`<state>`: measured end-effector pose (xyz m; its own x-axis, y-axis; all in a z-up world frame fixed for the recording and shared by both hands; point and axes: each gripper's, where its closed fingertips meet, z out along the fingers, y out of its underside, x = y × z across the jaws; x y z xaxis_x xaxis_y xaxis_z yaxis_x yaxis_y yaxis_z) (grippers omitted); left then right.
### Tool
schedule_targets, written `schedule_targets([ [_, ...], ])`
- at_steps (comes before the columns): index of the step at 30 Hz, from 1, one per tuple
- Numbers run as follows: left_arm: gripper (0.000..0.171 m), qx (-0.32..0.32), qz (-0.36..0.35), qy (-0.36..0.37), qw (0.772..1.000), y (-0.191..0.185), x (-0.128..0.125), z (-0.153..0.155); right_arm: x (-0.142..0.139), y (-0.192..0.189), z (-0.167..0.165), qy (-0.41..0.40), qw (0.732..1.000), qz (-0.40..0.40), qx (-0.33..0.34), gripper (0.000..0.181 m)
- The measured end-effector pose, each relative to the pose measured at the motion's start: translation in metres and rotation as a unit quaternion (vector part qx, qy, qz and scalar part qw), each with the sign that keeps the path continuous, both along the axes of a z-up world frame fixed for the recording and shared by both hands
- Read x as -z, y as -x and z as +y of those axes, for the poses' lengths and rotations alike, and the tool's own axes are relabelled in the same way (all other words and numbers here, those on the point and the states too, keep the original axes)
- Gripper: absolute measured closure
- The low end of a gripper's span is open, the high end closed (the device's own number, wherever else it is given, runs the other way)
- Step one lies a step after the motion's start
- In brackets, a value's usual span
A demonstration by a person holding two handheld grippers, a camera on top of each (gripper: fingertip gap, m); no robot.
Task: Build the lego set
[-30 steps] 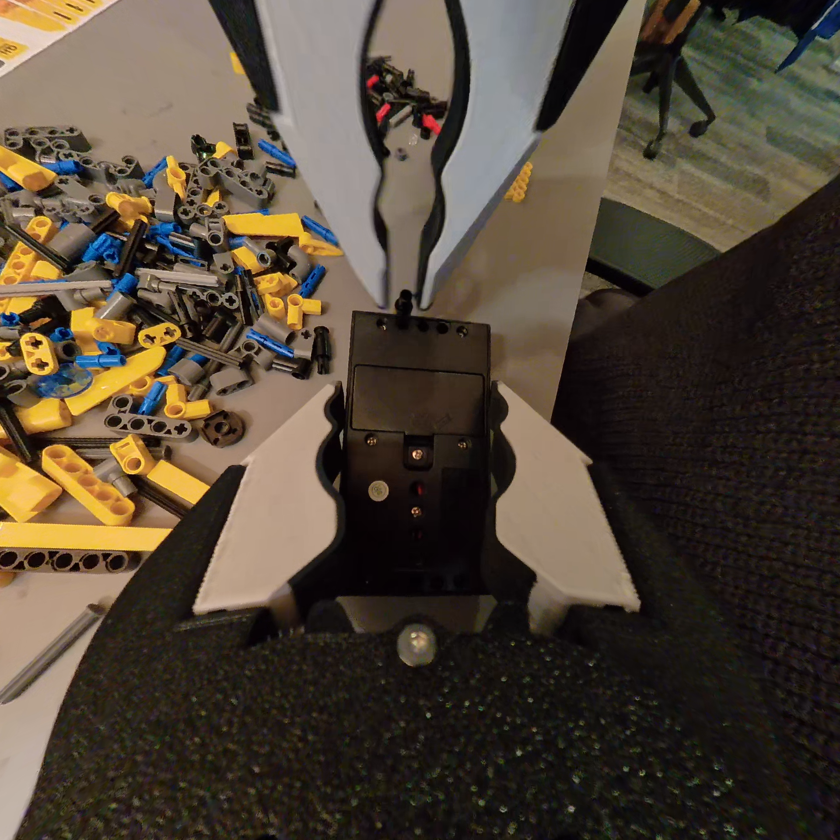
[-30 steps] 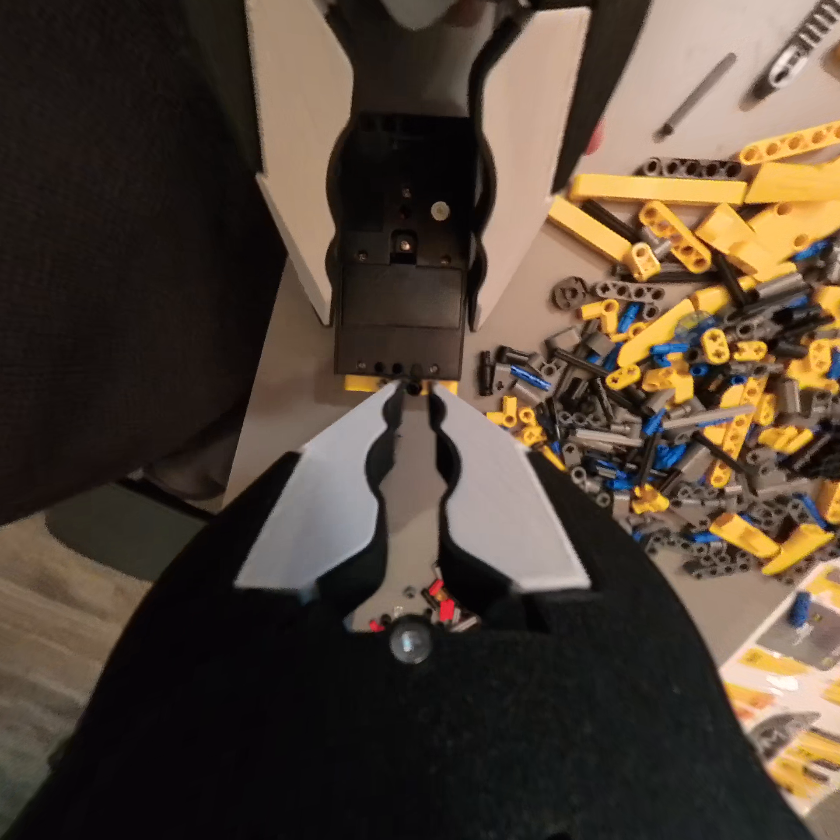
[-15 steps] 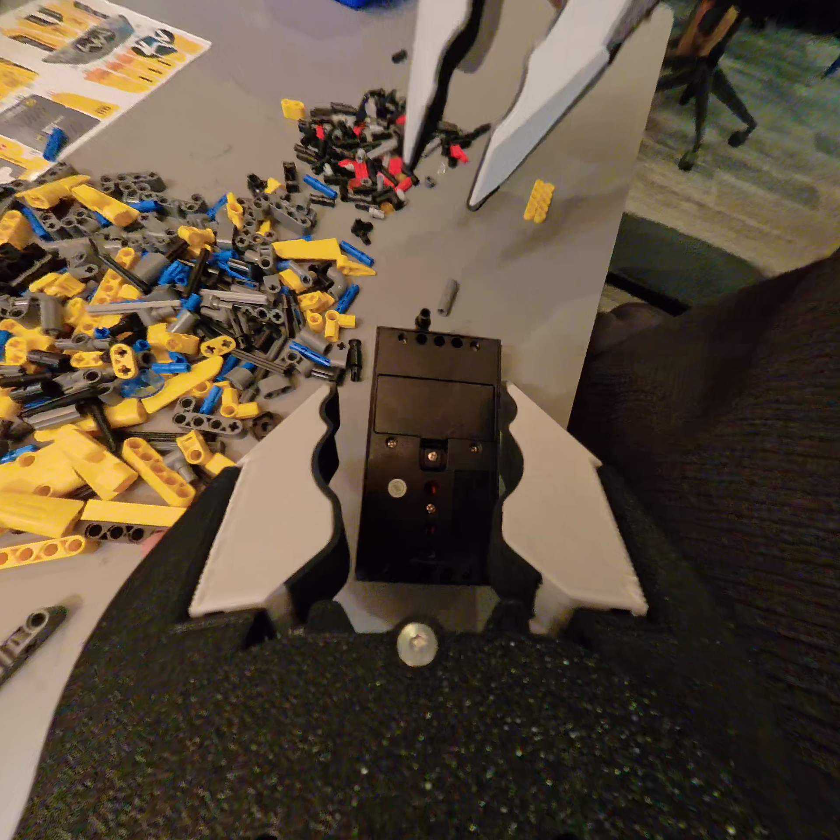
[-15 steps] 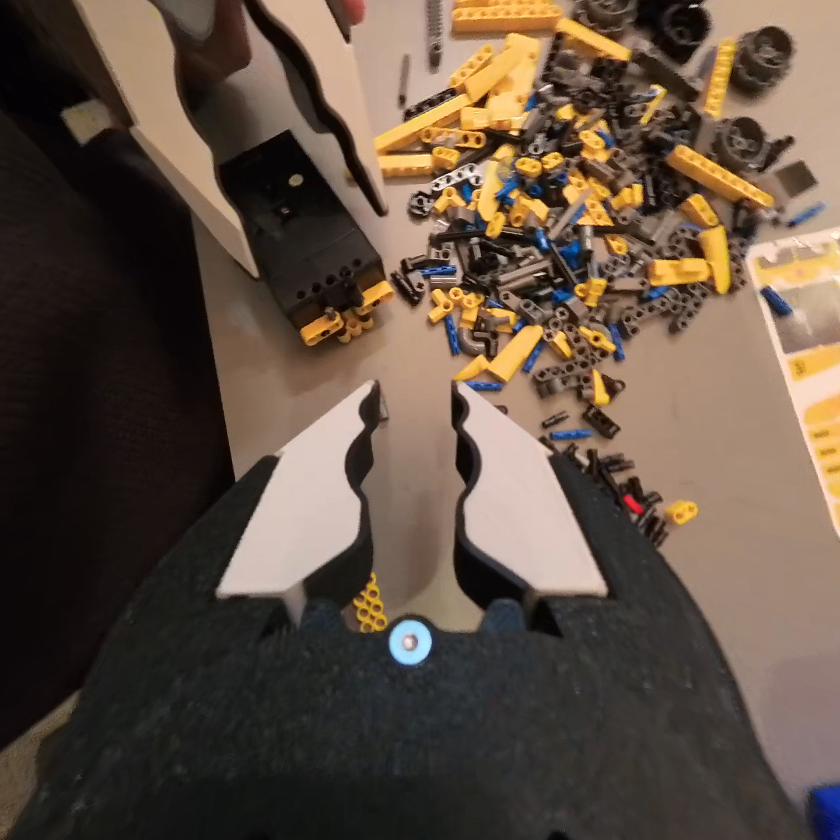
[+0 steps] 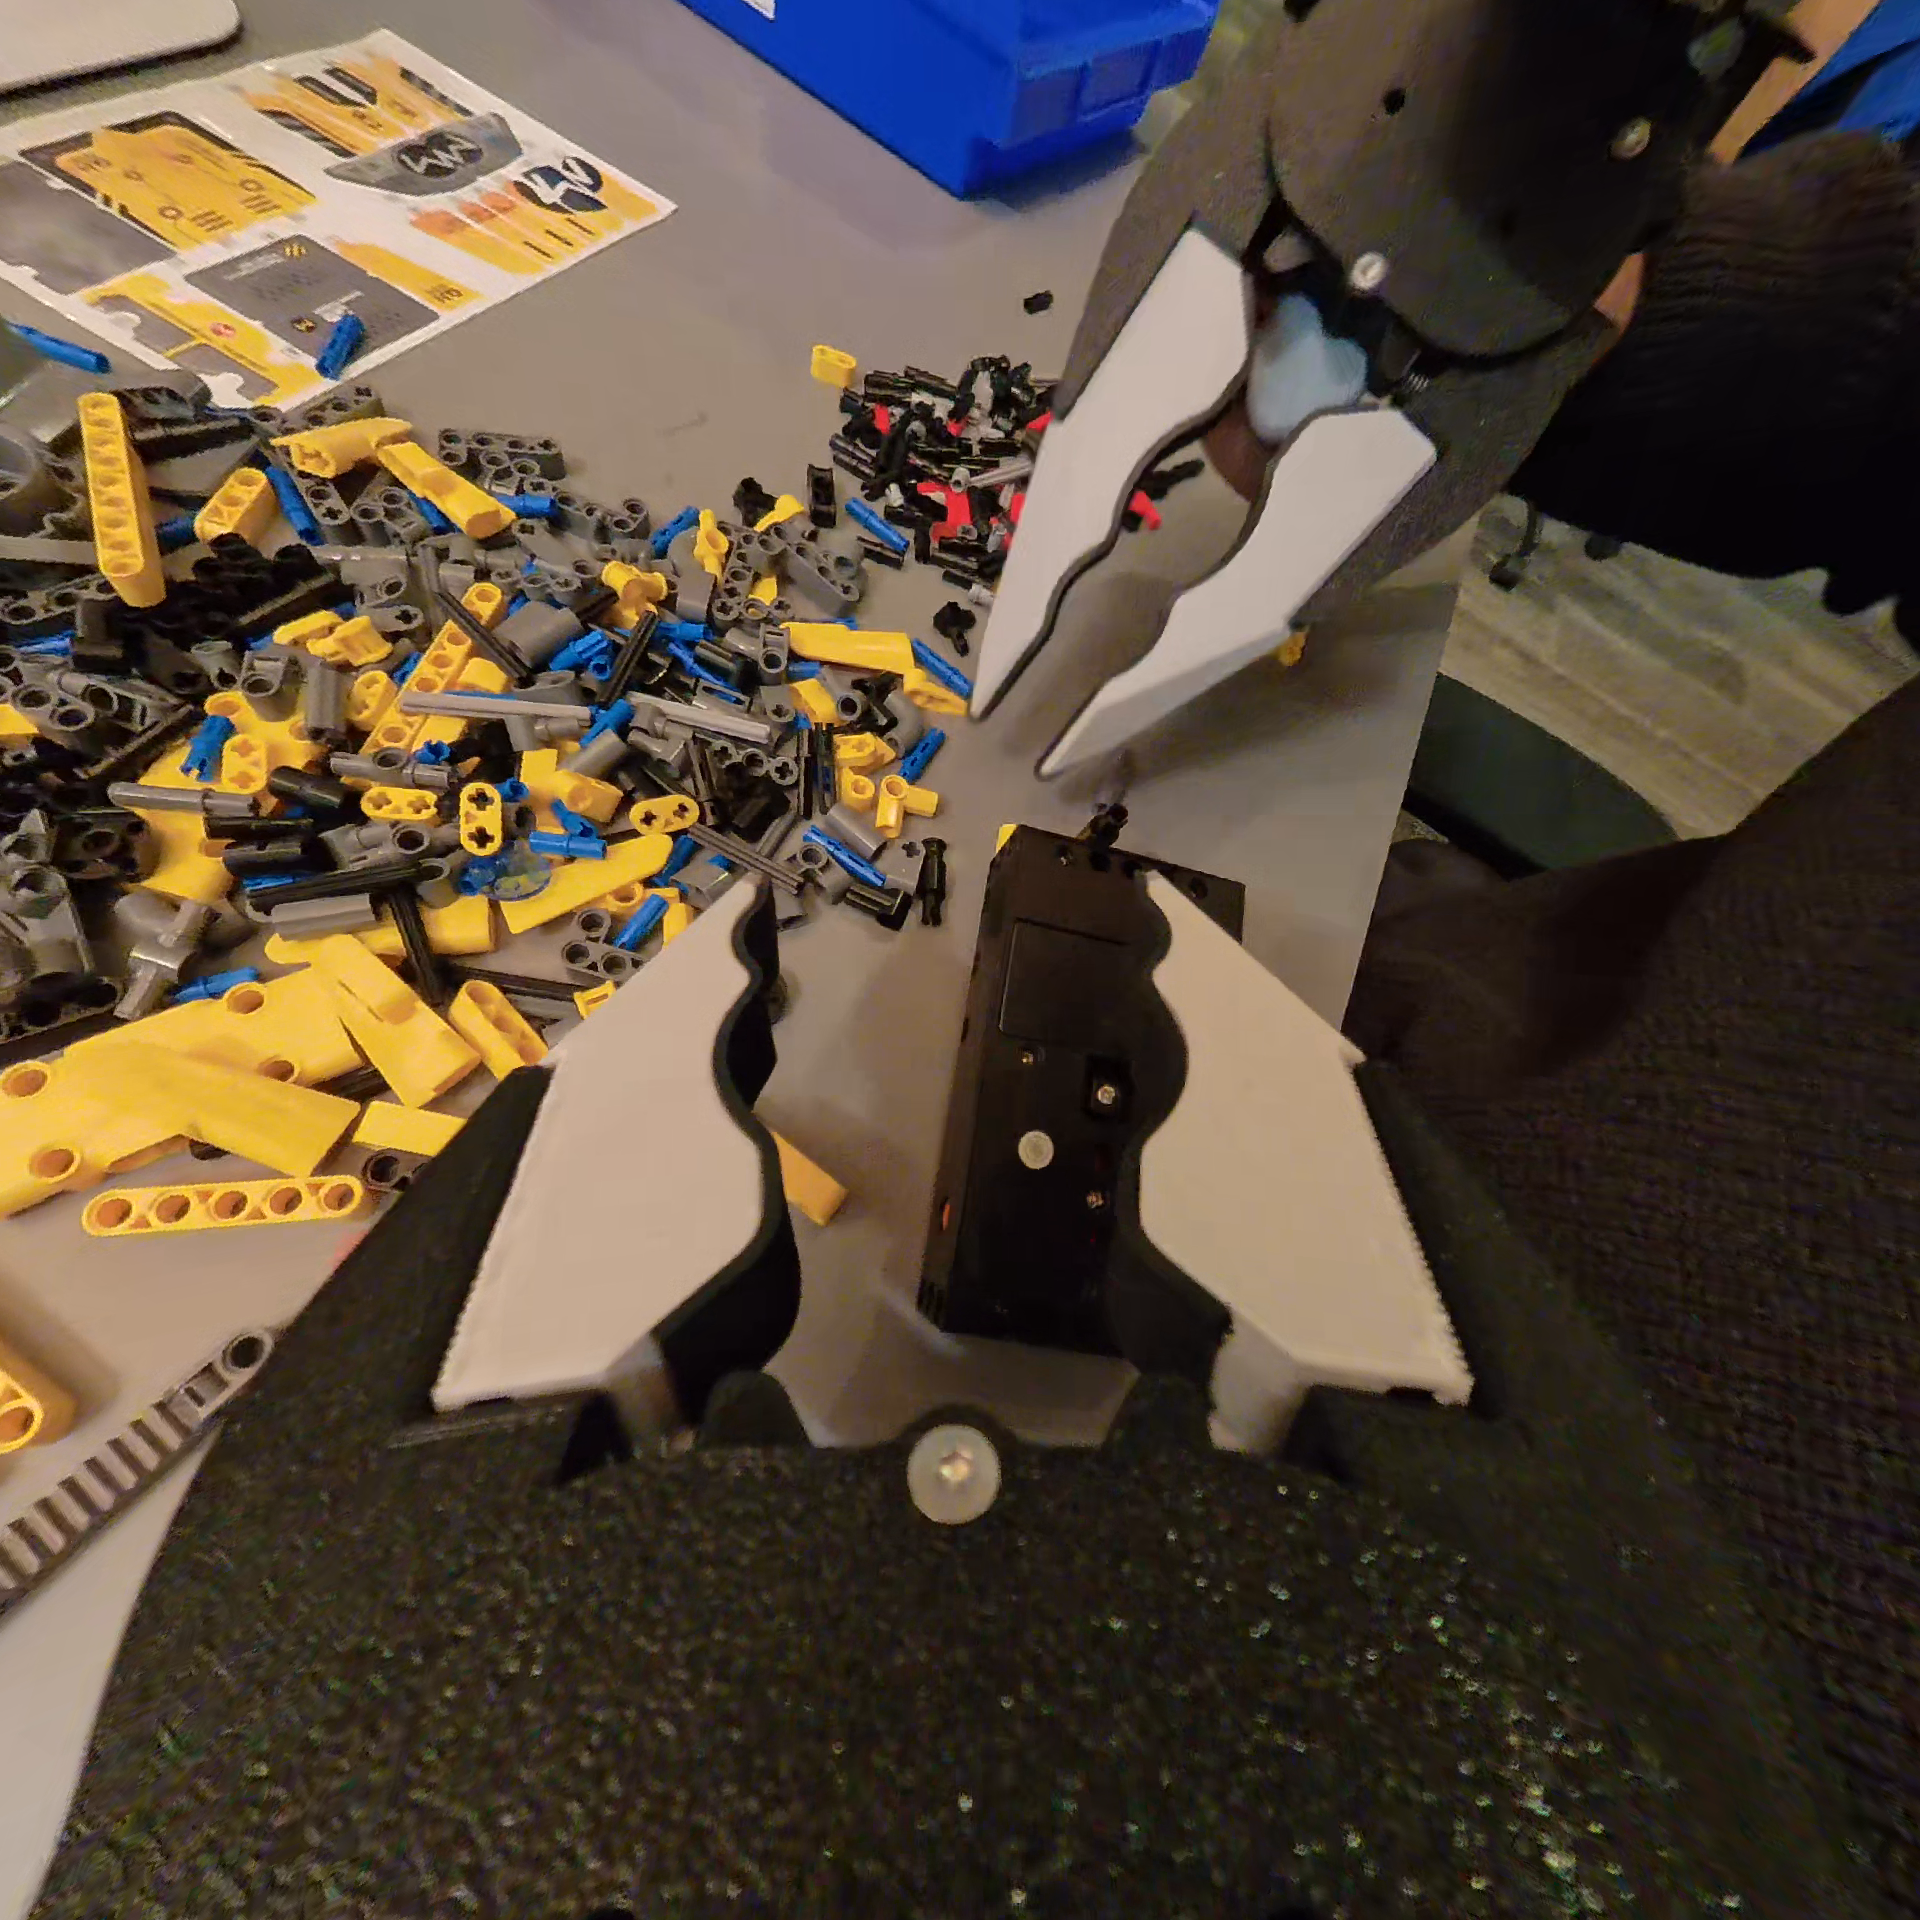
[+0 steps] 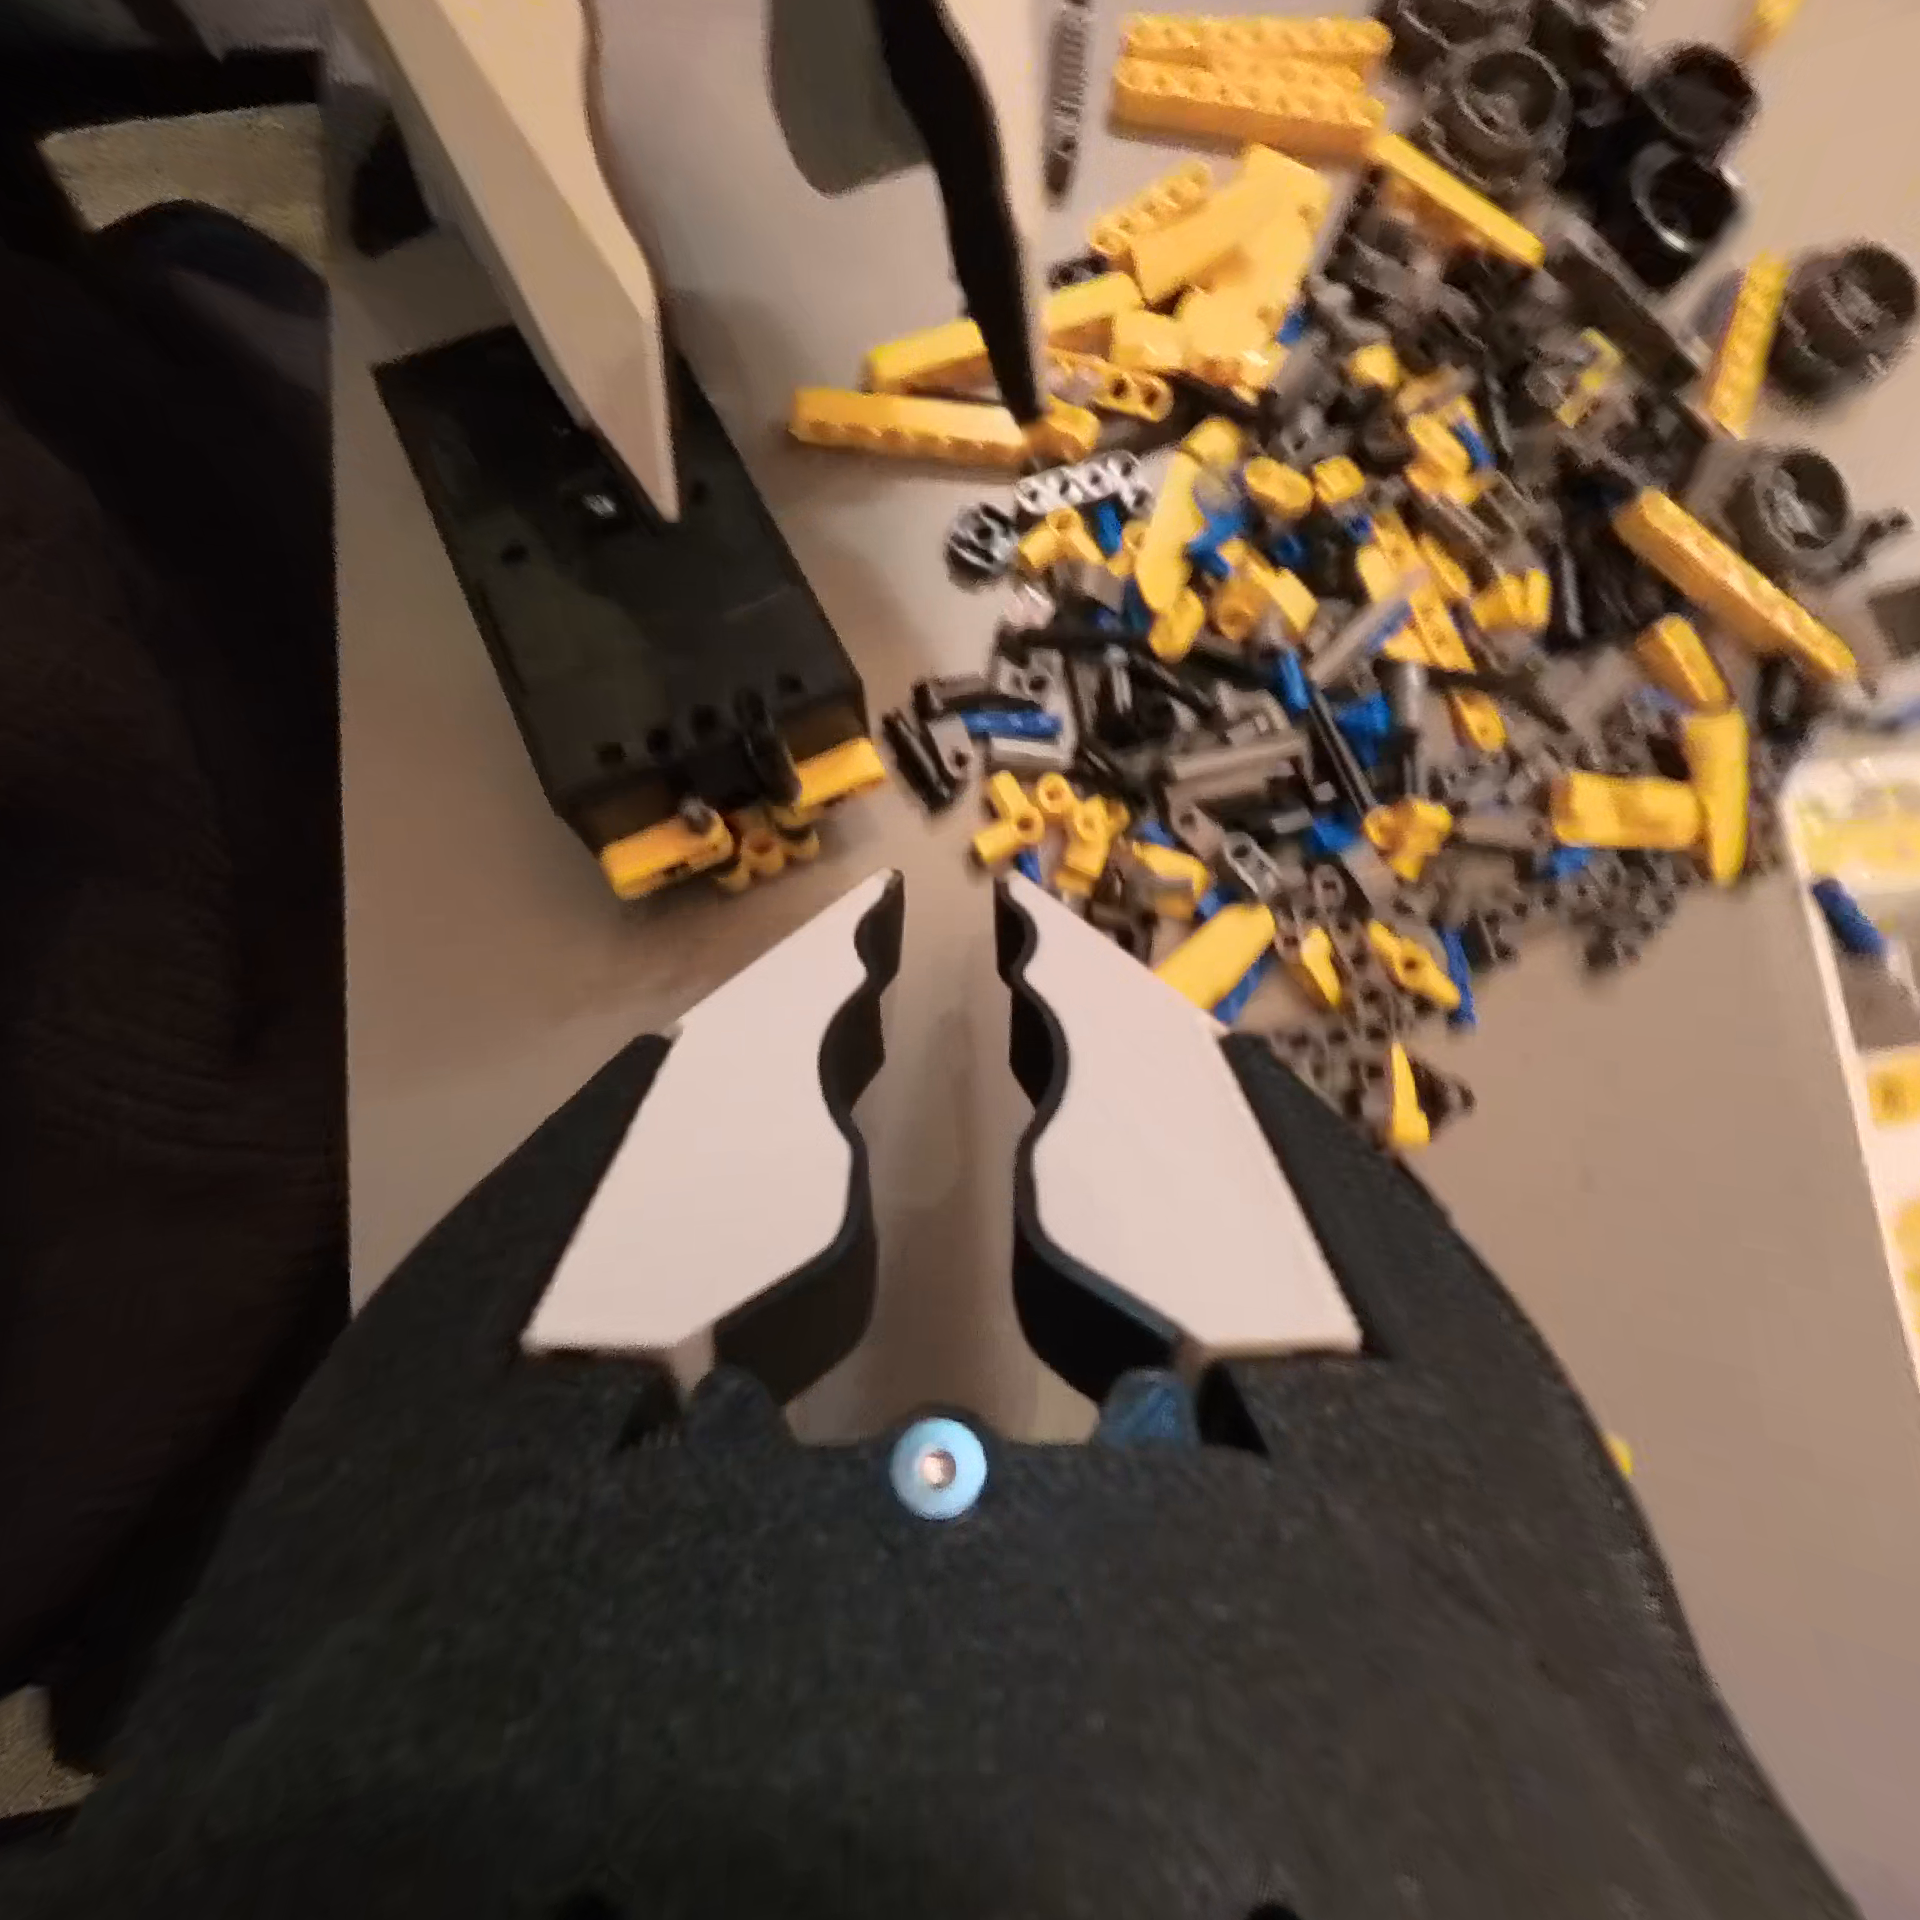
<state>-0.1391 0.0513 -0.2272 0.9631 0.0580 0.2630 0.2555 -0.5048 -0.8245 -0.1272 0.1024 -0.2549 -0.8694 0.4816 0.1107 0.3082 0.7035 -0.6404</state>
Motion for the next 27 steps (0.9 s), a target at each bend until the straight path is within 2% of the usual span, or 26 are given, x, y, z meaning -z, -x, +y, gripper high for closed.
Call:
schedule_targets([
  [5,0.105,-0.003,-0.008,-0.004,1.0,-0.003,0.0,-0.004,0.019,0.006,-0.013,-0.058,0.995,-0.026,-0.077,0.17],
  [9,0.105,0.003,-0.024,-0.009,1.0,-0.007,-0.002,-0.009,0.019,0.006,-0.019,-0.032,0.994,-0.044,-0.094,0.172],
  [15,0.105,0.021,-0.043,-0.024,0.999,-0.01,-0.006,-0.007,0.02,0.012,-0.025,-0.04,0.992,-0.031,-0.116,0.172],
  [22,0.105,0.03,-0.047,-0.036,0.998,-0.012,-0.007,-0.007,0.019,0.008,-0.017,-0.033,0.995,-0.047,-0.084,0.18],
  [27,0.105,0.027,-0.047,-0.043,0.998,-0.013,-0.009,-0.009,0.013,0.003,-0.015,0.006,0.998,-0.048,-0.05,0.181],
])
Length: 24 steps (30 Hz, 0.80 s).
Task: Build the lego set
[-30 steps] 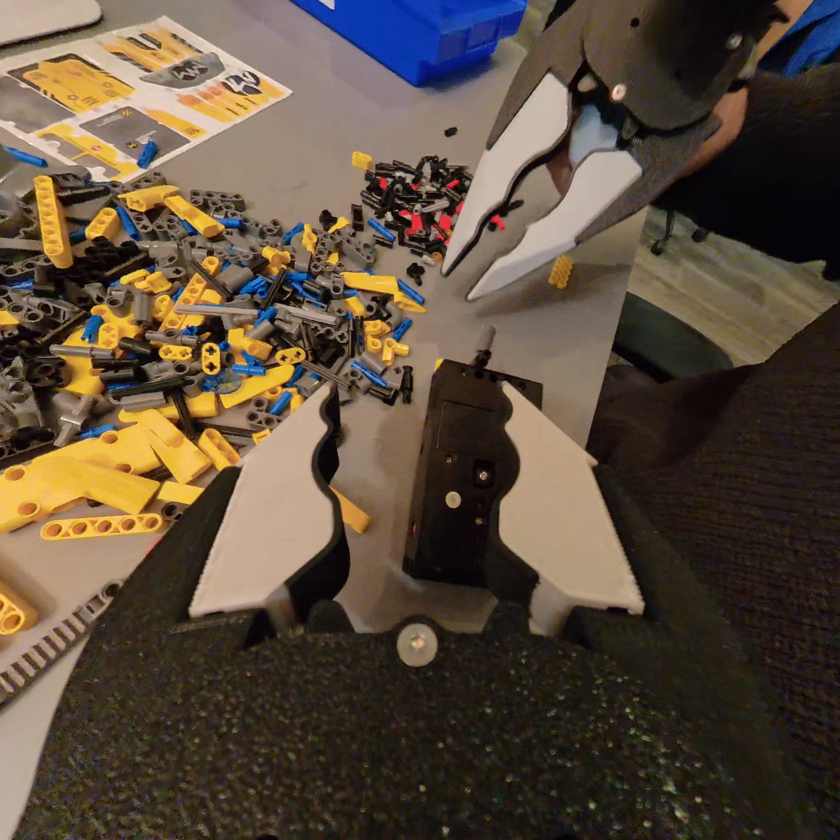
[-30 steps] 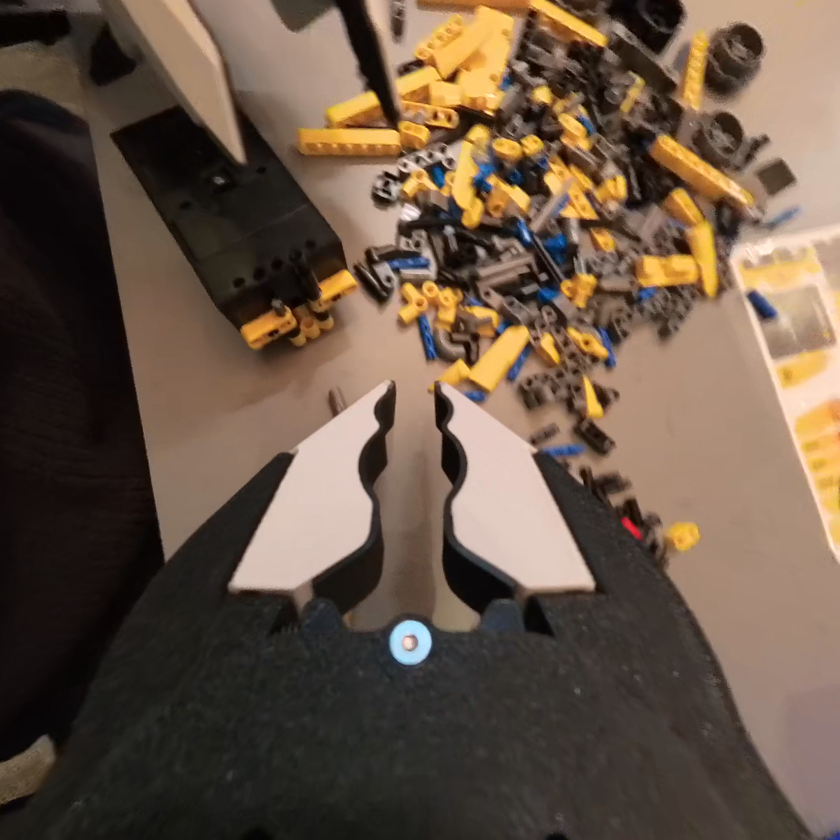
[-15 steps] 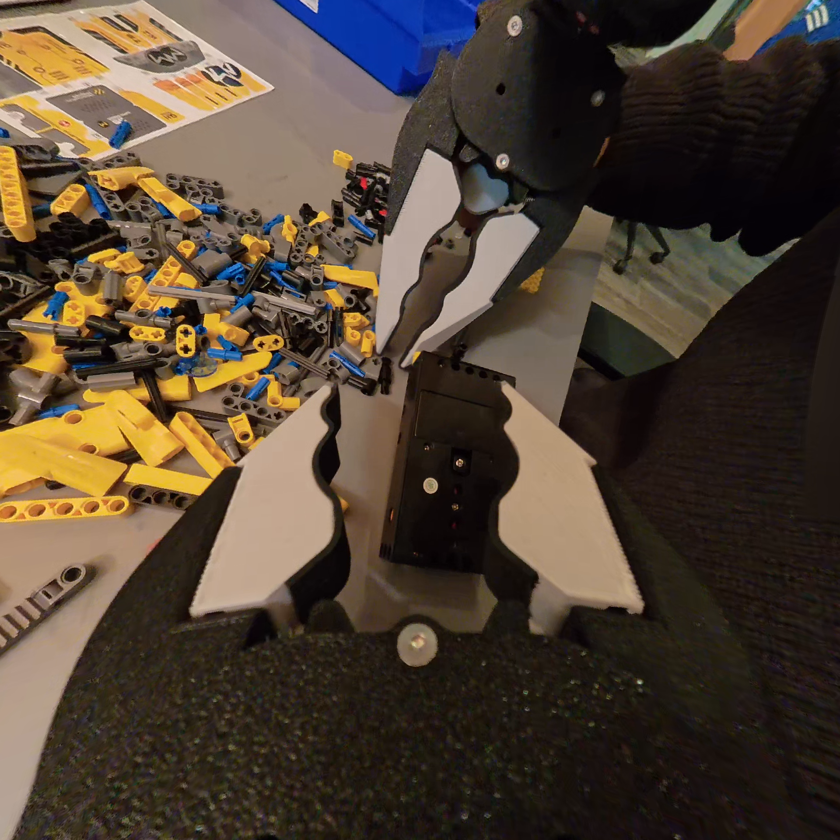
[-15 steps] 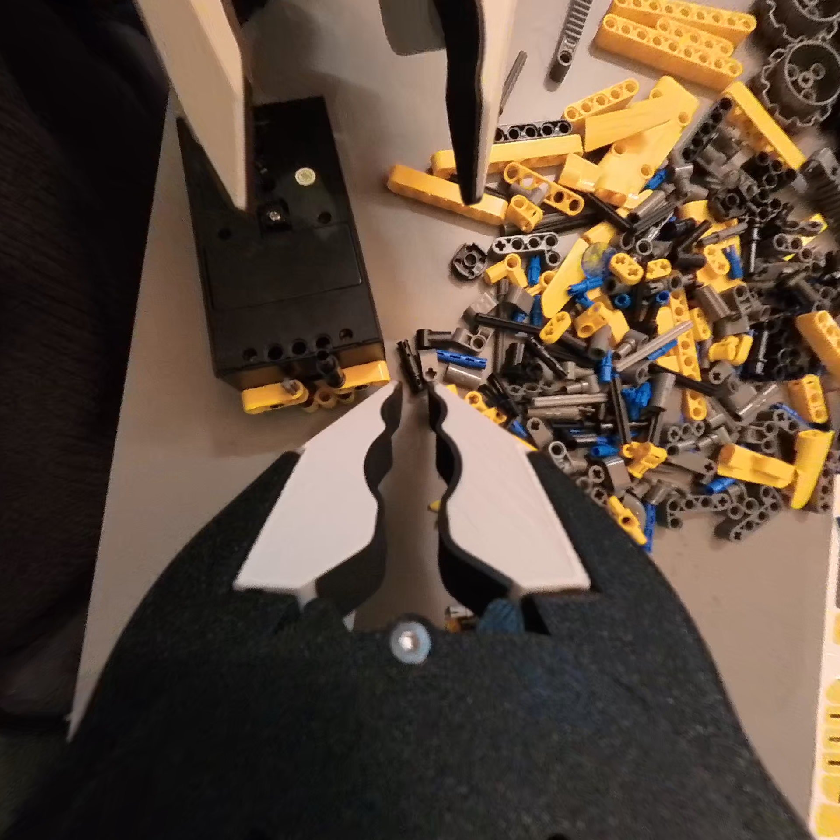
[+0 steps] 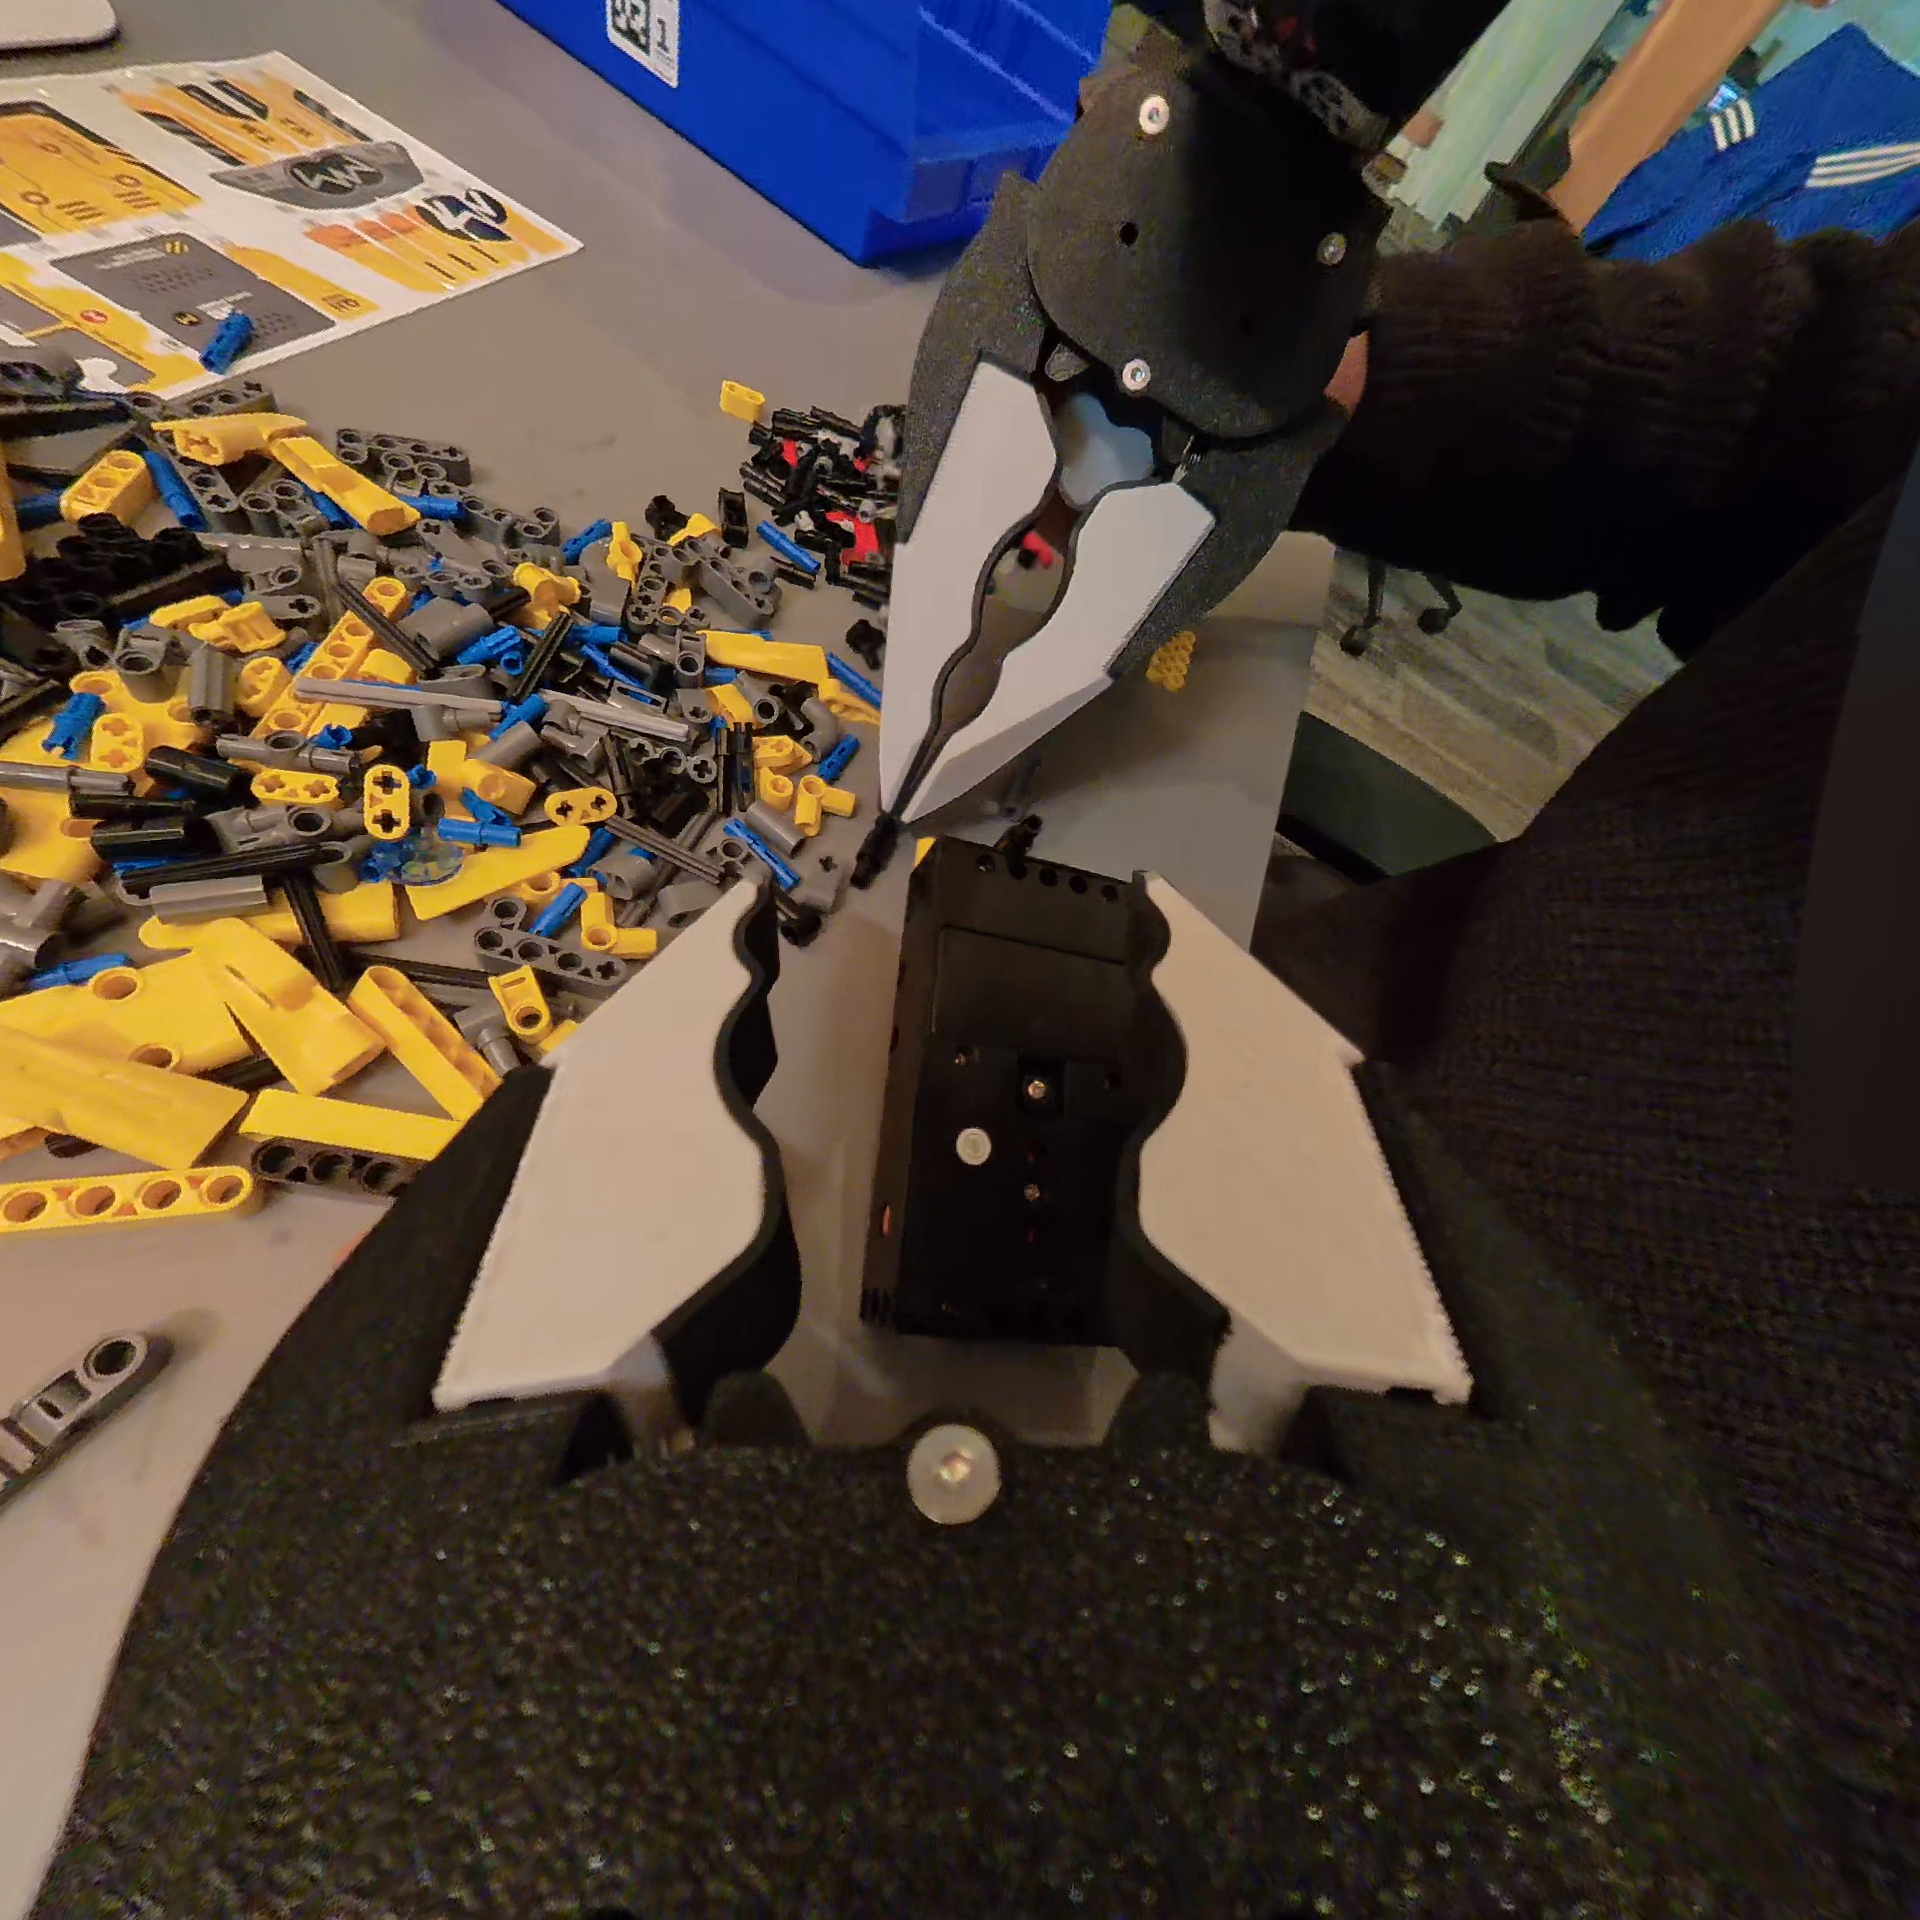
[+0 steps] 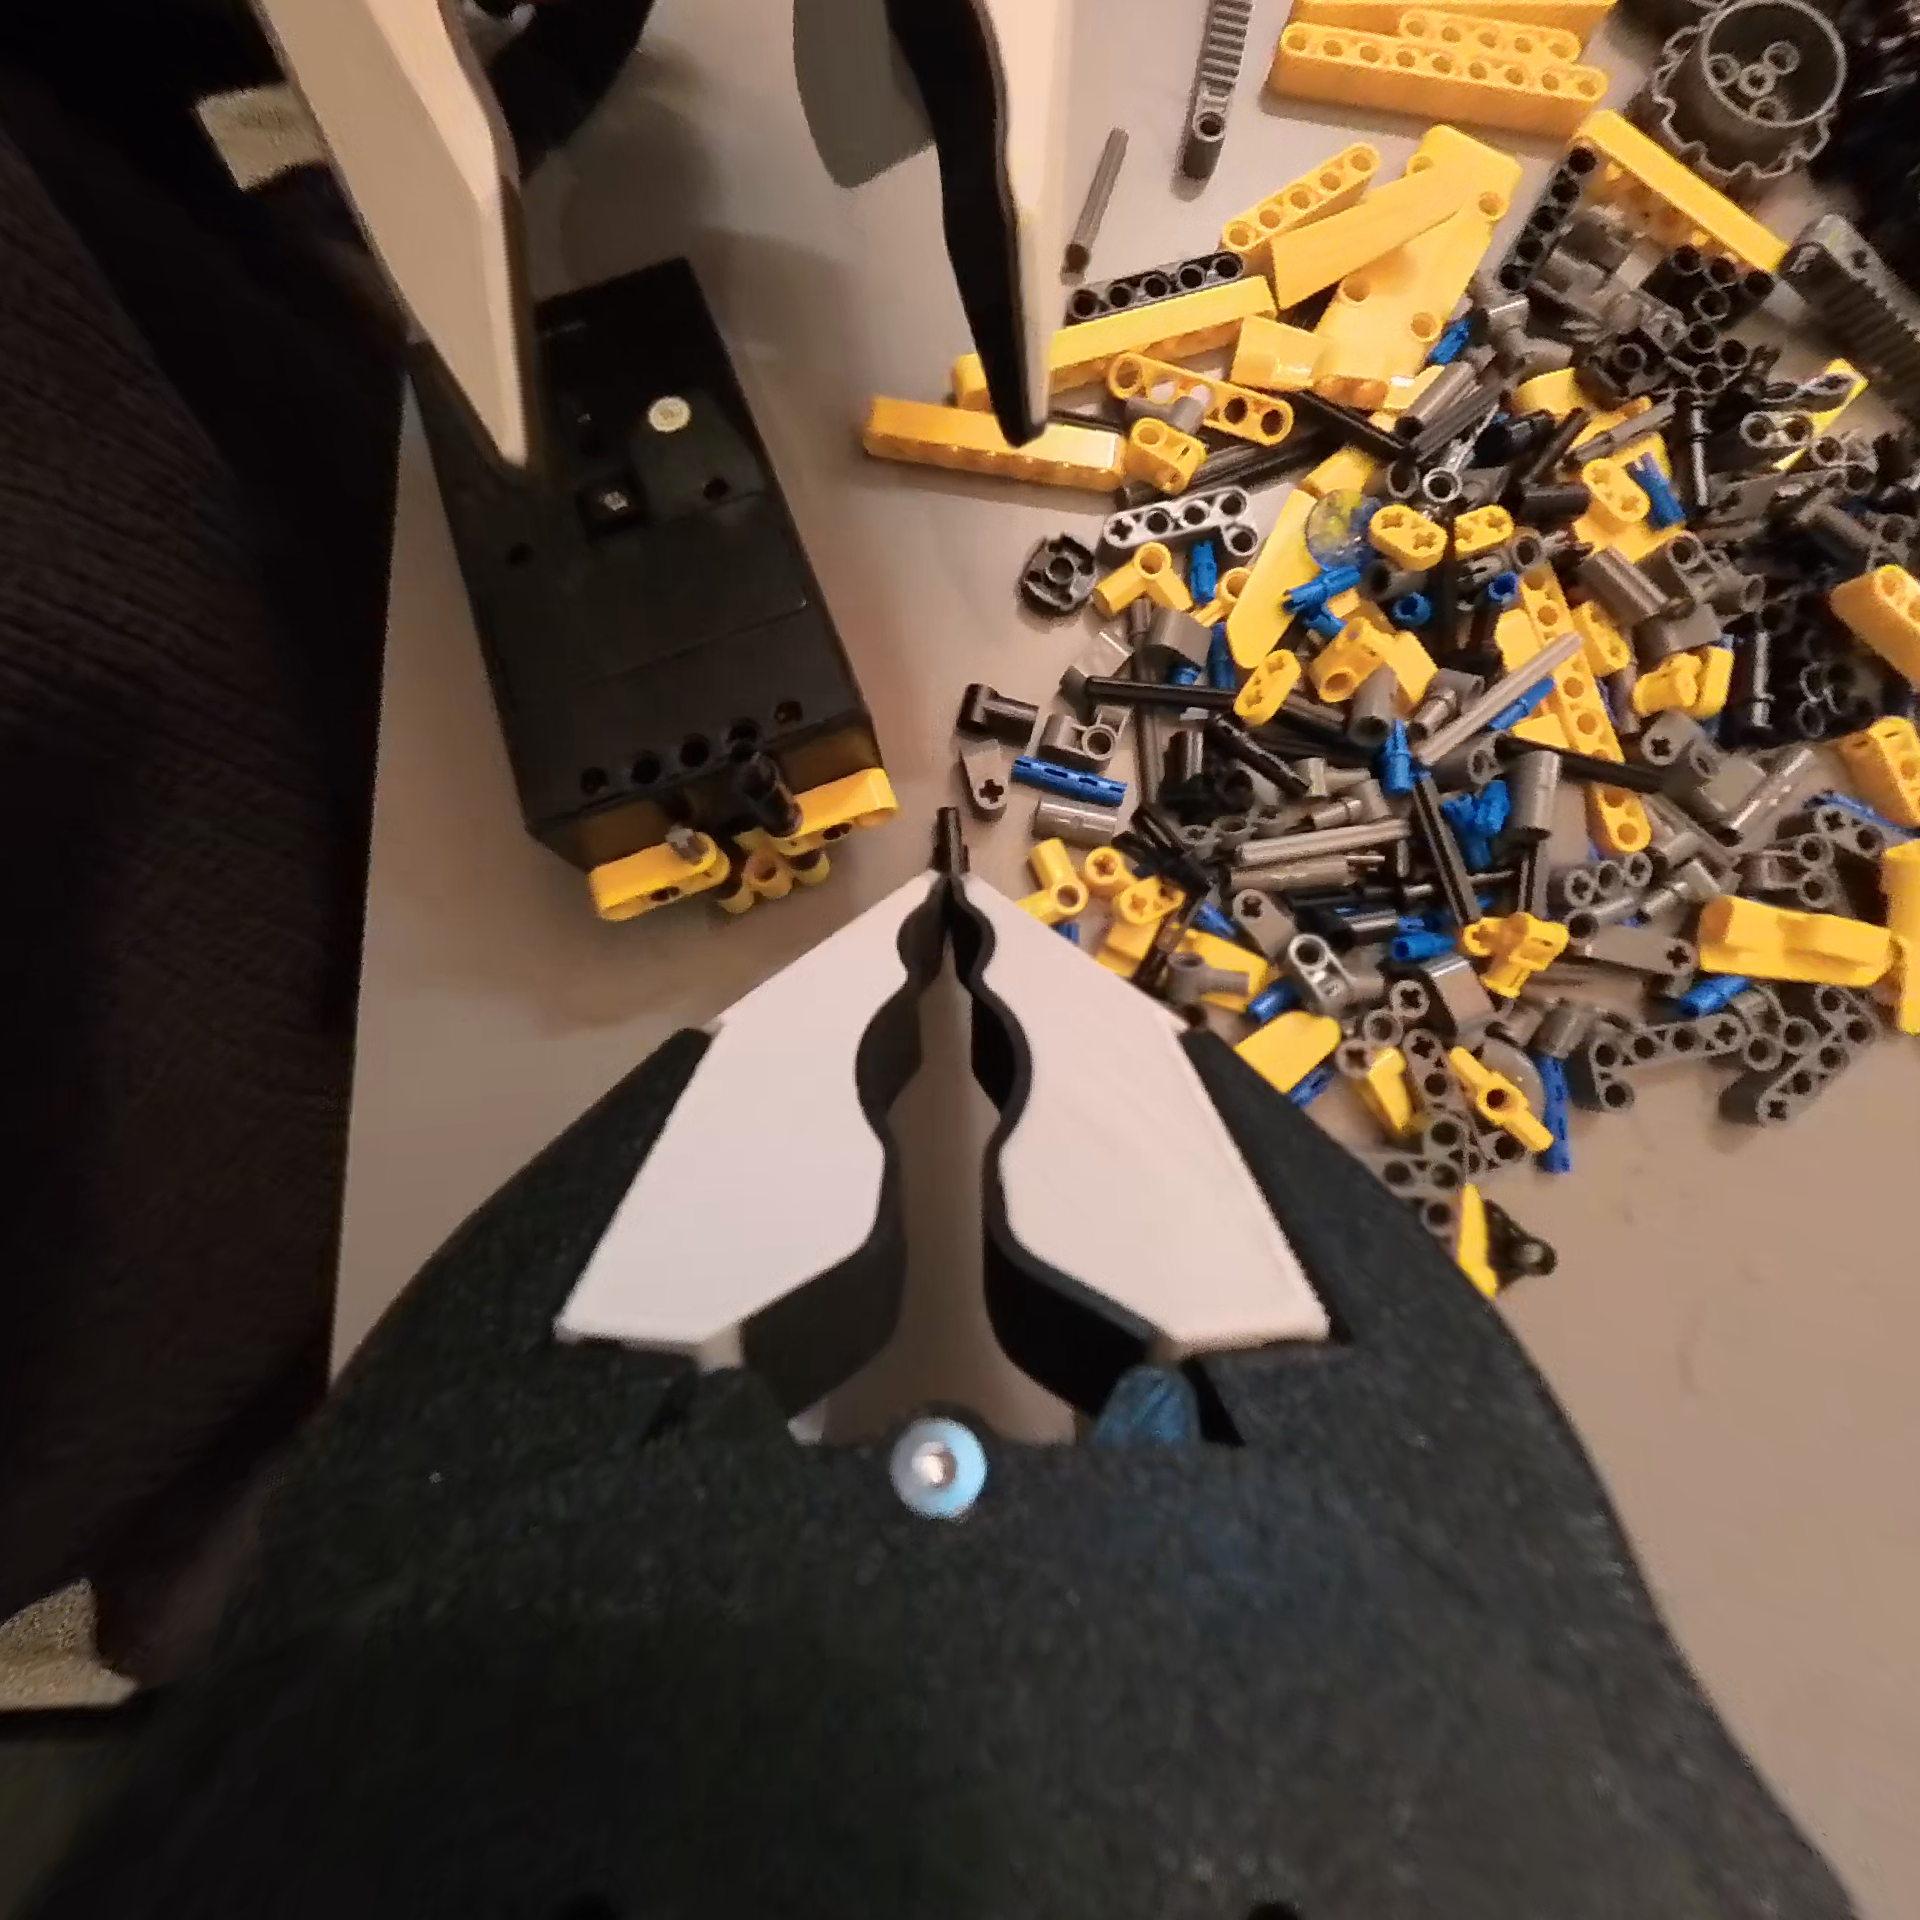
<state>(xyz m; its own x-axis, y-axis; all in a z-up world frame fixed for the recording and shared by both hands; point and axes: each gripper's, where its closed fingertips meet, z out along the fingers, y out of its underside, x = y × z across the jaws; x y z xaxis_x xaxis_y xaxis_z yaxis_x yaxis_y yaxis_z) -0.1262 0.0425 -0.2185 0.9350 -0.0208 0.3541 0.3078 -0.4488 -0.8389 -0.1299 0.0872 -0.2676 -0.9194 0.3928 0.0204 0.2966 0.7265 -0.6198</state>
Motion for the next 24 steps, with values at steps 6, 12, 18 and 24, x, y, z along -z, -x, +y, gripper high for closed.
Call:
schedule_targets([
  [6,0.105,0.006,0.02,0.001,1.0,-0.009,-0.005,0.002,0.002,-0.002,-0.004,-0.016,1.0,0.004,0.0,0.171],
  [12,0.105,0.008,0.036,-0.001,0.999,-0.016,-0.011,0.005,0.003,0.001,-0.005,-0.025,0.999,0.024,0.002,0.175],
  [18,0.117,-0.011,0.057,-0.066,0.996,-0.019,-0.03,0.011,-0.076,0.012,-0.011,0.2,0.966,0.063,0.15,0.175],
  [24,0.14,-0.072,0.142,-0.114,0.981,-0.017,-0.048,0.022,-0.107,0.004,-0.039,0.429,0.874,-0.02,0.227,0.175],
])
